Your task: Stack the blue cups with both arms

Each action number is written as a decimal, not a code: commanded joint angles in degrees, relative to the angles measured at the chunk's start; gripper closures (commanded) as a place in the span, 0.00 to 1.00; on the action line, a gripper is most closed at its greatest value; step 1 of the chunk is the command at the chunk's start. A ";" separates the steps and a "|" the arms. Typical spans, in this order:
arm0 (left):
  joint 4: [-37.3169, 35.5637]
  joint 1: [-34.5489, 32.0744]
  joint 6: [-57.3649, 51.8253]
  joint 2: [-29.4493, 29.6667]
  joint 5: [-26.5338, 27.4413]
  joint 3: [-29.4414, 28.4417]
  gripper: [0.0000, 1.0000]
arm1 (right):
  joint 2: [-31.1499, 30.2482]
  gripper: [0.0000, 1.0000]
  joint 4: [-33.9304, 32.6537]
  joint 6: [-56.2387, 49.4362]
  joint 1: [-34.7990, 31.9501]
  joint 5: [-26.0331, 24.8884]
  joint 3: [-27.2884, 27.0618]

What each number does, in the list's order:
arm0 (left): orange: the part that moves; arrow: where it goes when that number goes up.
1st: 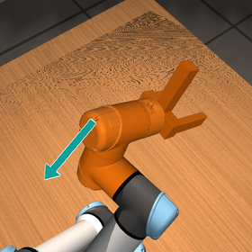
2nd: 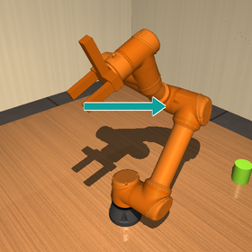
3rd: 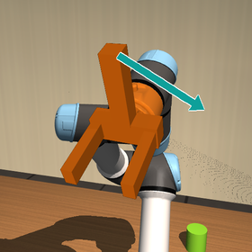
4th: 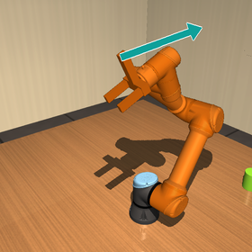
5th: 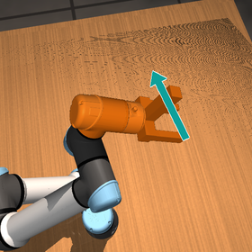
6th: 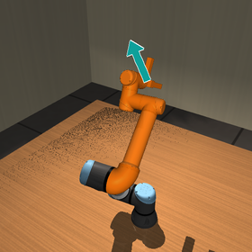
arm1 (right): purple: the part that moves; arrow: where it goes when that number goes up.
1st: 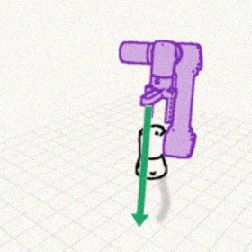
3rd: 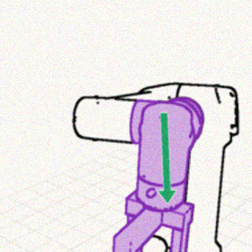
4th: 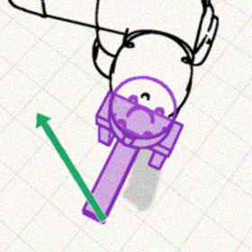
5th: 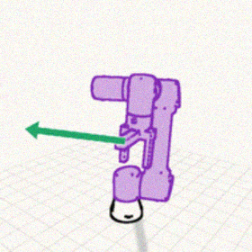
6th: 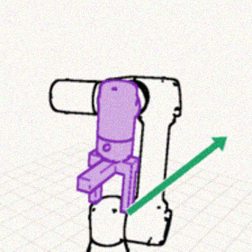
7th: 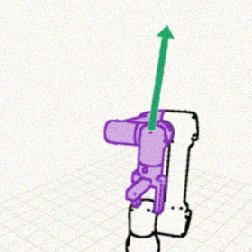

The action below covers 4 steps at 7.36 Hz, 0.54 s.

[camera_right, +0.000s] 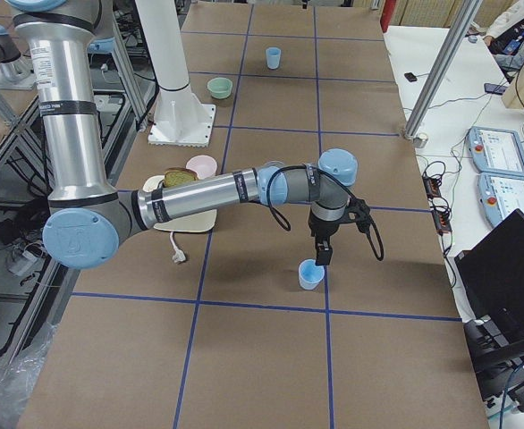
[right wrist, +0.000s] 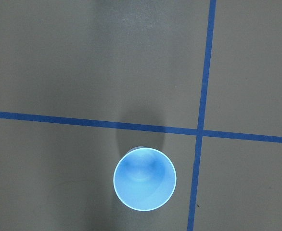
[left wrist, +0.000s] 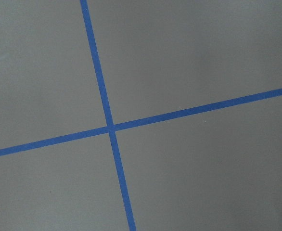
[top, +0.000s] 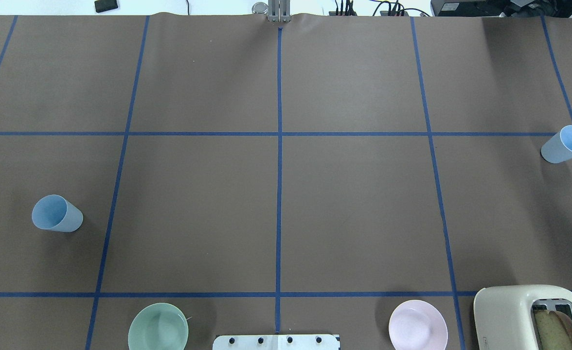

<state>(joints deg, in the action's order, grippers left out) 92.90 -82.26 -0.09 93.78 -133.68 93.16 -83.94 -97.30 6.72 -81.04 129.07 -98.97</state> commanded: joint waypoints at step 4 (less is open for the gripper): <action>0.00 0.08 3.48 0.00 0.00 2.36 0.01 | 1.50 0.00 2.96 0.04 2.02 0.13 -0.34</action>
<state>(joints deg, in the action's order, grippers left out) 92.90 -82.23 0.95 93.82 -133.68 94.08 -82.36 -96.42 6.67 -79.75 129.01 -99.08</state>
